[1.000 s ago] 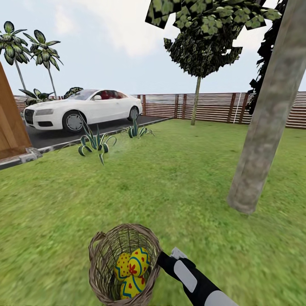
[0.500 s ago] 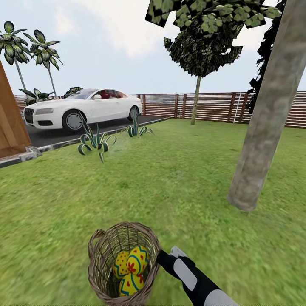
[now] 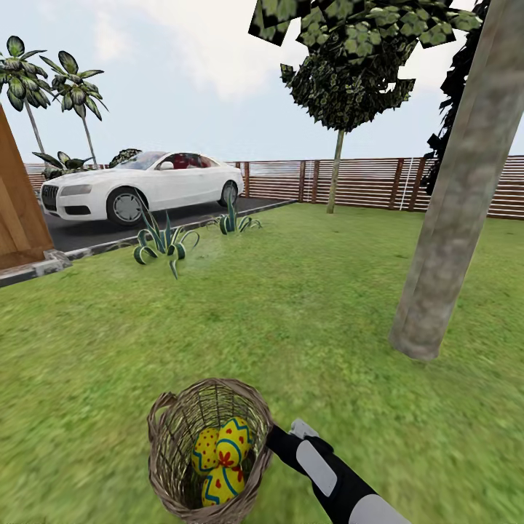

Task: Take the three Easter eggs out of the wicker basket on the lawn in the garden, then place them on the lawn next to a single tree (choose any tree) so that all three eggs are next to the same tree and none are left in the basket.

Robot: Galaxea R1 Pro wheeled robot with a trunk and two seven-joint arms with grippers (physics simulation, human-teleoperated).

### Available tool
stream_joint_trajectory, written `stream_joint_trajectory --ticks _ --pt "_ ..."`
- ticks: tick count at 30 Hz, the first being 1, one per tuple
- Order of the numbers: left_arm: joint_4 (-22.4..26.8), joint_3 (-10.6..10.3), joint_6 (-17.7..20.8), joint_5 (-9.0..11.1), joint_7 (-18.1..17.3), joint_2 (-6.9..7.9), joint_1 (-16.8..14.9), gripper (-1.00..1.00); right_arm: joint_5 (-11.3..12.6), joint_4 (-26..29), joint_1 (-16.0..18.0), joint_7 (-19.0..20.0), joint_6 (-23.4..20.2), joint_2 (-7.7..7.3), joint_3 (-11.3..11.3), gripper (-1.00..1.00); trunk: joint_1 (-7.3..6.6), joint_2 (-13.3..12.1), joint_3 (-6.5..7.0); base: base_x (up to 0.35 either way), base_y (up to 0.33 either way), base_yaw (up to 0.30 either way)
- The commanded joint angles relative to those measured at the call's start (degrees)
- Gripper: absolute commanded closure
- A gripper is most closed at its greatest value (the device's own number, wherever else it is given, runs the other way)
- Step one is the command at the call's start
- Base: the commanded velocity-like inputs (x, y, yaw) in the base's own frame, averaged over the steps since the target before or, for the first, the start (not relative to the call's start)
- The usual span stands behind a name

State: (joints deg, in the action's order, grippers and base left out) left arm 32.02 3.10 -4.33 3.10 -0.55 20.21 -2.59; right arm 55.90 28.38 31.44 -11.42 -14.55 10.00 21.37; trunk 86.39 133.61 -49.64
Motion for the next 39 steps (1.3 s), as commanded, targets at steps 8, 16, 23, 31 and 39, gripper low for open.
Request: stream_joint_trajectory --ticks 8,16,23,31,39 --pt "0.0 0.0 -0.2 0.3 -0.1 0.00 0.0 -1.00 0.0 -2.2 -0.1 -0.3 1.4 0.00 -0.2 -1.00 0.01 0.0 -0.08 0.000 0.000 0.000" --pt "0.0 0.0 -0.2 0.3 -0.1 0.00 0.0 -1.00 -0.1 -2.1 -0.1 -0.3 1.4 0.00 -0.1 -1.00 0.01 0.0 -0.08 0.000 0.000 0.000" --pt "0.0 0.0 -0.2 0.3 0.0 0.00 0.0 -1.00 -0.1 -2.2 -0.1 -0.3 1.4 0.00 -0.1 -1.00 -1.53 -2.8 1.18 0.000 0.000 0.000" --pt "0.0 0.0 -0.2 0.3 0.0 0.00 0.0 -1.00 0.0 -2.1 -0.1 -0.3 1.5 0.00 -0.1 -1.00 -3.28 -6.0 2.62 0.000 0.000 0.000" --pt "0.0 0.0 -0.2 0.2 0.1 0.00 0.0 -1.00 -0.3 -1.8 -0.1 0.3 1.8 0.00 -0.1 -1.00 -5.04 -9.2 4.05 0.000 0.000 0.000"
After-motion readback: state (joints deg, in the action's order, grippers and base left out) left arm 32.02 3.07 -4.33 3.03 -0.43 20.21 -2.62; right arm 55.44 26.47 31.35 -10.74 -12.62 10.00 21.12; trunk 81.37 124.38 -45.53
